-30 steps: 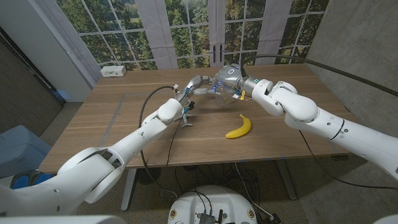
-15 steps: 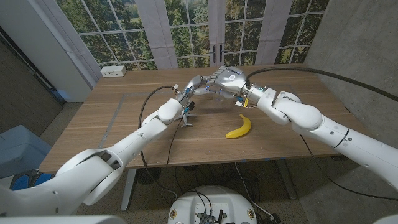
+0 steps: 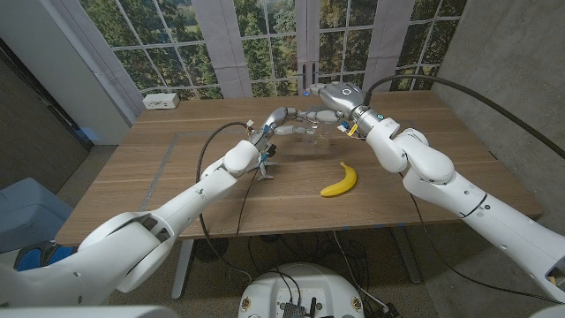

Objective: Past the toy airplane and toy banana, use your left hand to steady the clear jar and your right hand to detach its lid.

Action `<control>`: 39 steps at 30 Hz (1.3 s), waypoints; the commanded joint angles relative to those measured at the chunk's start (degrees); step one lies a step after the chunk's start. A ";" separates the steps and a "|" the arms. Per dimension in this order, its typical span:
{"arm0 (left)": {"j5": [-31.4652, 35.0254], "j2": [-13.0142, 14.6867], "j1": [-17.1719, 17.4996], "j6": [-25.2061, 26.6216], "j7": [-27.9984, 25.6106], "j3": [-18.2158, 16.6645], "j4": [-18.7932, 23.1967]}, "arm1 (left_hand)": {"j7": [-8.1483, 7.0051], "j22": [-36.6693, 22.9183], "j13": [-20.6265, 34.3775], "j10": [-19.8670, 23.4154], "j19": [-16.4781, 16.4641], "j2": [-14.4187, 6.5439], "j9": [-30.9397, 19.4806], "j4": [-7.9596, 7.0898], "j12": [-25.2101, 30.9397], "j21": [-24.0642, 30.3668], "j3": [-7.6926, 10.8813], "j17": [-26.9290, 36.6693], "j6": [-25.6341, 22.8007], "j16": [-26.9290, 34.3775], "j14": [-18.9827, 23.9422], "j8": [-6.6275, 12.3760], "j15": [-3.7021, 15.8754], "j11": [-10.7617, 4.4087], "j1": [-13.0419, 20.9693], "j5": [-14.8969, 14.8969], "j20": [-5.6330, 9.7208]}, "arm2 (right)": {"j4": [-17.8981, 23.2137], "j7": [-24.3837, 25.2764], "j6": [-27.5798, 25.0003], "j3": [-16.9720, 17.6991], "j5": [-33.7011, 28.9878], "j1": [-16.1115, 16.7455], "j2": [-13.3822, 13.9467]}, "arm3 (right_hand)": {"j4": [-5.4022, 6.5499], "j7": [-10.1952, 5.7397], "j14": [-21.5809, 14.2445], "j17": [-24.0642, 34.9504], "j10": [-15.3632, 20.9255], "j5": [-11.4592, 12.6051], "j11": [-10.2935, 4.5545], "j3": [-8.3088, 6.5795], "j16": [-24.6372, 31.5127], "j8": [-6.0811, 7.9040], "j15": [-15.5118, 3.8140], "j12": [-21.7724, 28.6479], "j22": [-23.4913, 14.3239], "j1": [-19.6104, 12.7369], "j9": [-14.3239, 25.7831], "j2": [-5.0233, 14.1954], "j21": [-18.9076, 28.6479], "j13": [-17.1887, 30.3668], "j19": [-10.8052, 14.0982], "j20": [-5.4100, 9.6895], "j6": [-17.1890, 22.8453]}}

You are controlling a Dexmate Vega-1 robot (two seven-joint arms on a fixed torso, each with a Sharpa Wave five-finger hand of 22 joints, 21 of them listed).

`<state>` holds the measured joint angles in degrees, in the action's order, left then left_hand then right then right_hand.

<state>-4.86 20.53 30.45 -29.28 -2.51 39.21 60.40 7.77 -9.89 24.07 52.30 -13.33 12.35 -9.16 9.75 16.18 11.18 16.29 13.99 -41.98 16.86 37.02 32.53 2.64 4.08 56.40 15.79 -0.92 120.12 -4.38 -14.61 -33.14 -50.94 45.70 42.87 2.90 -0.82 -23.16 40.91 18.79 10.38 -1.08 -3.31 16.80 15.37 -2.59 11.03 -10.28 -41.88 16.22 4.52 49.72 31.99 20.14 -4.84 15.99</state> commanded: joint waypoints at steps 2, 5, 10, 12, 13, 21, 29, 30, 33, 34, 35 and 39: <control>0.29 0.10 -0.07 -0.94 -0.14 -0.16 -0.50 | -13.63 -0.04 0.20 16.45 -0.49 -16.15 -2.96 0.02 0.05 -0.09 0.36 0.10 -14.33 -0.20 -0.48 1.06 11.04 -16.23 15.51 0.44 0.02 | 3.58 -16.77 -23.35 -6.18 -3.64 -4.52 -5.74 | 0.28 -0.47 0.91 -0.19 -1.25 0.13 3.18 1.30 -0.10 -2.18 1.39 0.15 -0.40 3.10 -0.25 -1.05 -0.31 -0.24 0.33 -1.24 -4.47; 0.26 0.10 -0.14 -1.12 -0.08 -0.20 -0.72 | -13.67 -0.04 0.23 16.50 -0.52 -16.18 -2.96 0.00 0.02 -0.08 0.34 0.11 -14.31 -0.22 -0.47 1.02 11.04 -16.22 15.52 0.45 0.00 | 3.05 -20.43 -26.82 -8.76 -6.86 -6.58 -6.51 | 0.42 0.36 0.24 -0.19 -2.27 0.12 4.19 1.84 0.30 -2.95 1.92 0.13 -0.47 4.55 -0.42 -1.57 -0.23 -0.24 0.98 -1.84 -6.19; 0.86 0.05 -0.34 -1.85 -0.54 -0.11 -1.27 | -13.64 -0.04 0.28 16.54 -0.52 -16.20 -2.96 0.00 -0.02 -0.08 0.32 0.12 -14.45 -0.24 -0.44 1.03 11.04 -16.22 15.52 0.45 0.01 | 1.84 -28.00 -31.61 -12.72 -13.07 -9.99 -7.93 | 0.78 1.20 -1.41 0.27 -1.56 0.11 6.23 2.50 1.40 -3.34 2.44 0.86 -0.63 6.68 -0.64 -1.94 -0.17 -0.15 1.48 -2.27 -7.35; 0.94 0.06 -0.34 -1.97 -0.65 -0.13 -1.33 | -13.71 -0.04 0.26 16.51 -0.53 -16.18 -2.95 0.00 -0.08 -0.08 0.30 0.12 -14.46 -0.26 -0.45 1.01 11.04 -16.22 15.53 0.46 0.04 | 1.16 -29.45 -32.58 -13.80 -15.52 -10.77 -8.50 | 1.04 1.06 -1.29 0.42 -1.53 0.06 6.84 2.82 1.49 -2.88 3.07 0.96 -0.68 7.68 -0.70 -2.09 -0.24 -0.11 1.41 -2.52 -6.22; 1.18 0.08 -0.36 -2.08 -0.86 -0.10 -1.40 | -13.65 -0.05 0.26 16.50 -0.52 -16.18 -2.96 0.01 -0.11 -0.08 0.29 0.12 -14.42 -0.28 -0.46 0.99 11.04 -16.22 15.53 0.46 -0.02 | 0.93 -30.21 -32.87 -14.03 -16.24 -11.04 -8.77 | 1.11 1.12 -1.23 0.47 -1.50 0.06 6.87 2.91 1.52 -2.73 3.11 1.00 -0.70 7.98 -0.73 -2.13 -0.26 -0.11 1.40 -2.62 -5.84; 1.59 0.05 -0.66 -2.62 -1.11 -0.03 -2.07 | -13.80 -0.04 0.29 16.50 -0.50 -16.21 -2.97 0.00 -0.24 -0.10 0.25 0.14 -14.45 -0.33 -0.41 0.92 11.04 -16.23 15.55 0.47 0.00 | -1.73 -37.58 -34.07 -16.11 -23.60 -13.28 -11.62 | 1.66 0.60 -1.62 0.87 -0.12 -0.04 6.73 3.57 2.05 -2.11 3.58 1.73 -0.80 10.29 -0.86 -2.33 -0.38 0.02 1.37 -3.26 -4.03; 1.99 0.06 -0.86 -3.00 -1.28 0.08 -2.39 | -13.76 -0.04 0.39 16.61 -0.50 -16.23 -2.99 0.00 -0.30 -0.10 0.21 0.16 -14.44 -0.38 -0.38 0.85 11.04 -16.24 15.59 0.49 0.02 | -3.98 -42.81 -31.31 -15.85 -26.83 -13.88 -13.95 | 1.77 1.33 -2.64 1.22 1.01 -0.07 6.46 4.01 2.79 -2.50 3.18 2.24 -0.85 11.63 -0.96 -2.68 -0.43 0.17 1.49 -4.03 -4.88; 2.05 0.09 -0.82 -2.94 -1.38 0.07 -2.31 | -13.76 -0.04 0.40 16.63 -0.49 -16.23 -2.99 0.00 -0.31 -0.11 0.20 0.16 -14.42 -0.38 -0.37 0.84 11.04 -16.24 15.59 0.49 0.00 | -4.05 -42.97 -31.04 -15.55 -26.71 -13.78 -14.20 | 1.76 1.36 -2.69 1.25 1.12 -0.07 6.38 4.03 2.83 -2.51 3.16 2.29 -0.85 11.69 -0.97 -2.70 -0.44 0.19 1.50 -4.00 -4.89; 2.05 0.17 -0.78 -2.85 -1.36 0.06 -2.17 | -13.80 -0.04 0.43 16.67 -0.51 -16.20 -2.98 0.01 -0.34 -0.10 0.17 0.16 -14.44 -0.42 -0.39 0.81 11.04 -16.23 15.60 0.49 0.02 | -4.20 -42.97 -30.09 -15.10 -27.05 -13.52 -14.57 | 1.56 1.65 -3.35 1.39 1.76 -0.02 6.18 4.06 3.24 -2.38 2.91 2.55 -0.85 11.77 -1.02 -2.84 -0.44 0.24 1.60 -4.04 -4.57; 2.07 0.18 -0.79 -2.89 -1.35 0.07 -2.19 | -13.82 -0.04 0.45 16.69 -0.50 -16.20 -2.98 0.01 -0.33 -0.10 0.16 0.16 -14.48 -0.42 -0.39 0.82 11.04 -16.23 15.60 0.49 0.00 | -4.25 -43.23 -29.78 -14.86 -26.92 -13.55 -14.75 | 1.51 1.67 -3.42 1.42 1.92 -0.01 6.07 4.06 3.29 -2.38 2.87 2.60 -0.85 11.77 -1.03 -2.87 -0.44 0.26 1.61 -4.06 -4.57; 2.02 0.20 -0.76 -2.87 -1.29 0.06 -2.12 | -13.74 -0.04 0.47 16.70 -0.51 -16.21 -2.98 0.00 -0.36 -0.10 0.14 0.17 -14.55 -0.42 -0.37 0.83 11.04 -16.22 15.59 0.49 0.02 | -4.34 -43.06 -29.56 -14.70 -27.01 -13.44 -14.89 | 1.44 1.71 -3.43 1.46 2.19 0.01 5.98 4.06 3.34 -2.35 2.84 2.71 -0.86 11.77 -1.04 -2.90 -0.43 0.27 1.68 -4.04 -4.48; 2.10 0.29 -0.72 -2.71 -1.29 0.08 -1.87 | -13.74 -0.04 0.53 16.74 -0.57 -16.18 -2.97 0.00 -0.38 -0.08 0.11 0.18 -14.58 -0.46 -0.36 0.80 11.04 -16.22 15.59 0.50 0.02 | -4.25 -42.07 -28.30 -13.99 -26.81 -12.82 -14.94 | 0.78 1.75 -4.27 1.76 3.31 0.18 5.55 3.83 3.99 -1.92 2.38 3.13 -0.86 11.33 -1.11 -2.97 -0.27 0.40 2.30 -4.03 -3.42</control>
<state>-3.03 20.65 29.74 -31.99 -3.68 39.20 58.33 7.77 -9.89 24.38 52.29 -13.33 12.35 -9.16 9.89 15.86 11.18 16.15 13.97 -41.98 16.52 36.83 32.53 2.45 4.06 56.40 15.79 -0.92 116.92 -45.03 -45.24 -48.19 -76.14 32.59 29.61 4.19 0.92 -26.55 42.35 21.14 10.39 4.59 0.61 20.19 12.76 0.10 13.71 -11.08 -30.30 15.16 1.67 49.37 32.17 21.57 -8.73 11.65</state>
